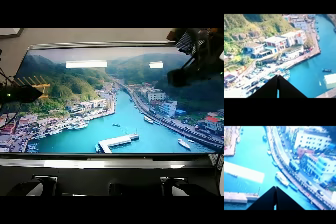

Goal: Fold the clothes and pants, and hang the long-sleeved shirts on hangers.

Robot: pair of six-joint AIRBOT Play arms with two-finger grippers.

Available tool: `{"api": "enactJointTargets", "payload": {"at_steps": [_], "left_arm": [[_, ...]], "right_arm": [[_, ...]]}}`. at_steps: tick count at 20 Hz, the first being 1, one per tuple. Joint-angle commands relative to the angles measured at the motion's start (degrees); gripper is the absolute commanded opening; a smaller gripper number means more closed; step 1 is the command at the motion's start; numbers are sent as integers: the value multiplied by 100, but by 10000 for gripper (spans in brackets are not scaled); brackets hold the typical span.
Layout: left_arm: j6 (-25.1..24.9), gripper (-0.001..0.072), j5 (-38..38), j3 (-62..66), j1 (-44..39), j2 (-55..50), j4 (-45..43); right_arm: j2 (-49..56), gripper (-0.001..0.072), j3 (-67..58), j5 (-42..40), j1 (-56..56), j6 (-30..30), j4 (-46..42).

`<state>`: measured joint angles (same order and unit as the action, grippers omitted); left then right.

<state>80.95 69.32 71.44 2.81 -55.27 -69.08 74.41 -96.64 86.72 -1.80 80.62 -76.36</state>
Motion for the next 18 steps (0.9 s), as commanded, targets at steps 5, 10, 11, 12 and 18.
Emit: {"api": "enactJointTargets", "payload": {"at_steps": [5, 10, 11, 12, 18], "left_arm": [[-468, 23, -98, -337, 44, 96, -433], [-468, 23, -98, -337, 42, 90, -428], [-468, 23, -98, -337, 42, 90, -428], [-468, 23, -98, -337, 42, 90, -428], [-468, 23, -98, -337, 42, 90, -428]], "right_arm": [[-240, 24, 1178, 332, -114, 83, 608], [-240, 24, 1178, 317, -114, 79, 608], [-240, 24, 1178, 317, -114, 79, 608], [-240, 24, 1178, 317, -114, 79, 608], [-240, 24, 1178, 317, -114, 81, 608]]}}
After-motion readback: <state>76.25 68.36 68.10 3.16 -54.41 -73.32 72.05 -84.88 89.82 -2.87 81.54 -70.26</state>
